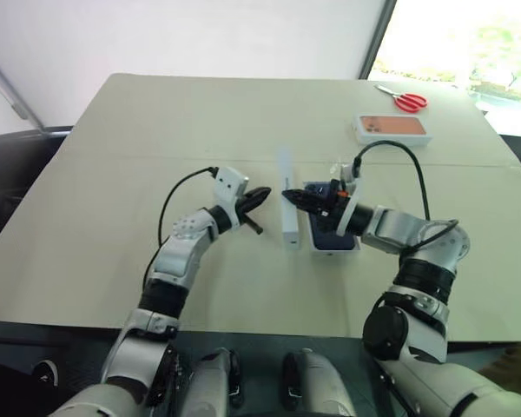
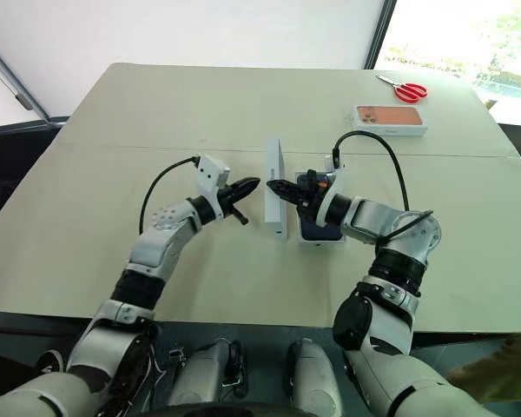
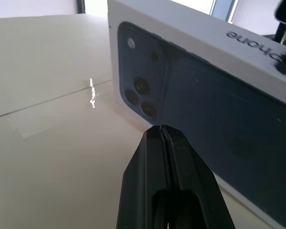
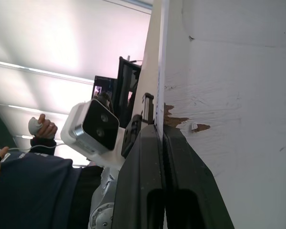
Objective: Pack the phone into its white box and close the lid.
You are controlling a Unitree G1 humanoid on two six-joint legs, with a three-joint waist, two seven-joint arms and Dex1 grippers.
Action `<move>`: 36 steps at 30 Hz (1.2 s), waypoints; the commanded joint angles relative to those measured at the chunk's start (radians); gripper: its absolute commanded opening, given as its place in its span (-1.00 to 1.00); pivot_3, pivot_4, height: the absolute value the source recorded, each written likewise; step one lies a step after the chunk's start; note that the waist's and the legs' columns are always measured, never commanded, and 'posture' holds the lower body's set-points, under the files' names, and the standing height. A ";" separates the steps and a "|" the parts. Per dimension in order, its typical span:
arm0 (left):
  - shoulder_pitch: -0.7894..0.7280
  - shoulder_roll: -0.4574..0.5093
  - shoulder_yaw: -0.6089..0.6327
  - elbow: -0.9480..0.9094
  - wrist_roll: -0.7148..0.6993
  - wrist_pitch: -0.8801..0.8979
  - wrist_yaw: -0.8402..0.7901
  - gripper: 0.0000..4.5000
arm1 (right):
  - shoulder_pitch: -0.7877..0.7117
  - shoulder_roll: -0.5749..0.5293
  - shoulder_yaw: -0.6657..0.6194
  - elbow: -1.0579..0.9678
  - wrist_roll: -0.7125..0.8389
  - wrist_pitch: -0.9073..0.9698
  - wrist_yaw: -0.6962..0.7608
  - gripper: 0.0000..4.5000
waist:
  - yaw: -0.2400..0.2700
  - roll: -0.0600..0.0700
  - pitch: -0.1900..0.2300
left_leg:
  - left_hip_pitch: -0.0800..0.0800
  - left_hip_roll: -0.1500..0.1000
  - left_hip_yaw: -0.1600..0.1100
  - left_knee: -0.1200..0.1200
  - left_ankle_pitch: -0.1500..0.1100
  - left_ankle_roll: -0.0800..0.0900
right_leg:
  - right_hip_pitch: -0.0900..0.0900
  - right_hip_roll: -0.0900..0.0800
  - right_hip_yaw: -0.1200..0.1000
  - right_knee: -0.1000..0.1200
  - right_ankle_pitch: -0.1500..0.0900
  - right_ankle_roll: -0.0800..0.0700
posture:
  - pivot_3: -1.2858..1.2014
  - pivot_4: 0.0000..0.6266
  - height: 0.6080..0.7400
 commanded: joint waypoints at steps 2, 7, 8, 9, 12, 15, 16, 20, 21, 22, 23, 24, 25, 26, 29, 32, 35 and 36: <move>-0.018 -0.027 -0.008 -0.003 0.001 -0.042 -0.025 -0.98 | 0.002 -0.029 -0.002 0.025 0.072 0.008 -0.074 -1.00 | -0.002 0.000 0.000 | 0.000 0.000 0.000 0.000 0.000 0.001 | 0.000 0.000 0.000 0.000 0.000 0.000 | 0.03 -0.52 1.00; -0.012 -0.023 -0.008 -0.005 0.001 -0.038 -0.057 -1.00 | -0.002 -0.040 -0.012 0.042 0.090 0.007 -0.102 -0.40 | -0.002 0.000 0.000 | 0.000 0.001 0.000 0.000 -0.001 0.002 | 0.000 0.000 0.000 0.000 0.000 0.000 | 0.03 -0.52 1.00; -0.011 -0.025 -0.007 -0.001 0.003 -0.037 -0.058 -1.00 | -0.005 -0.044 -0.016 0.048 0.087 0.007 -0.107 -0.16 | -0.002 0.000 0.000 | 0.000 0.001 0.000 0.000 -0.001 0.002 | 0.000 0.000 0.000 0.000 0.000 0.000 | 0.03 -0.52 1.00; -0.010 -0.027 -0.007 0.005 0.005 -0.040 -0.058 -1.00 | -0.006 -0.051 -0.013 0.049 0.084 0.007 -0.106 0.04 | -0.002 0.000 0.000 | 0.000 0.000 0.000 0.000 -0.001 0.002 | 0.000 0.000 0.000 0.000 0.000 0.000 | 0.03 -0.52 1.00; -0.012 -0.038 -0.017 0.020 0.016 -0.035 -0.054 -1.00 | -0.012 -0.085 0.023 0.026 0.056 -0.033 -0.086 0.71 | 0.001 0.000 0.000 | 0.000 0.000 0.000 0.000 -0.001 0.002 | 0.000 0.000 0.000 0.000 0.000 0.000 | 0.03 -0.52 1.00; -0.021 -0.063 -0.029 0.043 0.027 -0.048 -0.055 -1.00 | -0.011 -0.246 0.187 -0.031 -0.027 -0.101 0.084 0.97 | 0.003 0.001 0.000 | 0.000 0.000 0.000 0.000 -0.002 0.003 | 0.000 0.000 0.000 0.000 0.000 0.000 | 0.03 -0.52 1.00; -0.024 -0.070 -0.035 0.050 0.032 -0.050 -0.055 -1.00 | -0.017 -0.312 0.237 -0.033 -0.057 -0.135 0.158 0.97 | 0.005 0.001 0.001 | -0.001 0.000 0.000 0.001 -0.002 0.003 | 0.000 0.000 0.000 0.000 0.000 0.000 | 0.03 -0.52 1.00; -0.033 -0.083 -0.040 0.073 0.033 -0.057 -0.066 -1.00 | -0.033 -0.493 0.386 0.004 -0.187 -0.339 0.416 0.97 | -0.003 0.001 0.001 | -0.002 -0.001 0.000 0.002 -0.004 0.007 | -0.001 0.000 0.000 -0.002 0.000 0.001 | 0.03 -0.52 1.00; -0.037 -0.084 -0.041 0.081 0.036 -0.064 -0.069 -1.00 | -0.039 -0.519 0.416 0.015 -0.231 -0.401 0.457 0.97 | -0.005 0.001 0.001 | -0.002 0.000 0.000 0.002 -0.004 0.007 | -0.001 0.001 0.000 -0.002 0.000 0.001 | 0.03 -0.52 1.00; -0.040 -0.085 -0.042 0.087 0.040 -0.071 -0.071 -1.00 | -0.041 -0.537 0.442 0.022 -0.267 -0.450 0.490 0.97 | -0.005 0.001 0.001 | -0.002 0.001 0.000 0.002 -0.004 0.007 | -0.001 0.001 0.000 -0.002 0.000 0.001 | 0.03 -0.52 1.00; -0.045 -0.090 -0.050 0.101 0.046 -0.075 -0.075 -1.00 | -0.033 -0.569 0.504 0.003 -0.344 -0.545 0.535 0.97 | -0.003 0.001 0.001 | -0.001 0.001 0.000 0.002 -0.004 0.007 | -0.001 0.002 0.000 -0.001 0.000 0.001 | 0.03 -0.52 1.00; -0.051 -0.097 -0.061 0.118 0.055 -0.084 -0.081 -1.00 | -0.025 -0.595 0.565 -0.006 -0.436 -0.663 0.567 0.97 | -0.002 0.001 0.001 | -0.001 0.002 0.000 0.002 -0.004 0.006 | -0.001 0.002 0.000 -0.001 0.000 0.001 | 0.03 -0.52 1.00; -0.056 -0.108 -0.067 0.137 0.060 -0.096 -0.085 -1.00 | -0.016 -0.615 0.615 -0.002 -0.521 -0.776 0.592 0.97 | 0.000 0.001 0.001 | -0.001 0.002 0.000 0.002 -0.003 0.006 | -0.001 0.003 0.000 0.000 0.000 0.001 | 0.03 -0.52 1.00; -0.062 -0.122 -0.067 0.155 0.056 -0.101 -0.089 -1.00 | -0.008 -0.631 0.658 0.014 -0.582 -0.849 0.617 0.97 | 0.001 0.001 0.001 | -0.001 0.002 0.000 0.002 -0.003 0.006 | -0.001 0.003 0.000 -0.001 0.000 0.001 | 0.03 -0.52 1.00; -0.077 -0.161 -0.091 0.213 0.072 -0.129 -0.099 -1.00 | 0.011 -0.641 0.726 0.093 -0.704 -0.980 0.638 0.97 | 0.005 0.001 0.001 | -0.002 0.001 0.000 0.002 -0.003 0.006 | -0.001 0.002 0.000 -0.001 0.000 0.001 | 0.03 -0.52 1.00; -0.089 -0.183 -0.102 0.232 0.088 -0.155 -0.101 -1.00 | 0.029 -0.662 0.794 0.157 -0.861 -1.163 0.629 0.61 | 0.013 0.001 0.001 | -0.002 0.000 0.001 0.003 -0.001 0.001 | 0.000 0.001 0.000 -0.002 0.000 0.002 | 0.03 -0.52 1.00; -0.090 -0.175 -0.083 0.213 0.079 -0.154 -0.102 -1.00 | 0.013 -0.645 0.773 0.209 -0.889 -1.225 0.627 -0.02 | 0.016 0.001 0.001 | -0.001 0.000 0.002 0.003 0.000 0.000 | -0.001 0.000 0.000 -0.002 0.001 0.002 | 0.03 -0.52 1.00; -0.088 -0.170 -0.076 0.202 0.073 -0.146 -0.105 -1.00 | 0.011 -0.644 0.773 0.219 -0.904 -1.248 0.627 -0.29 | 0.017 0.001 0.001 | -0.001 0.000 0.002 0.003 0.000 0.000 | 0.000 0.000 0.000 -0.002 0.001 0.002 | 0.03 -0.52 1.00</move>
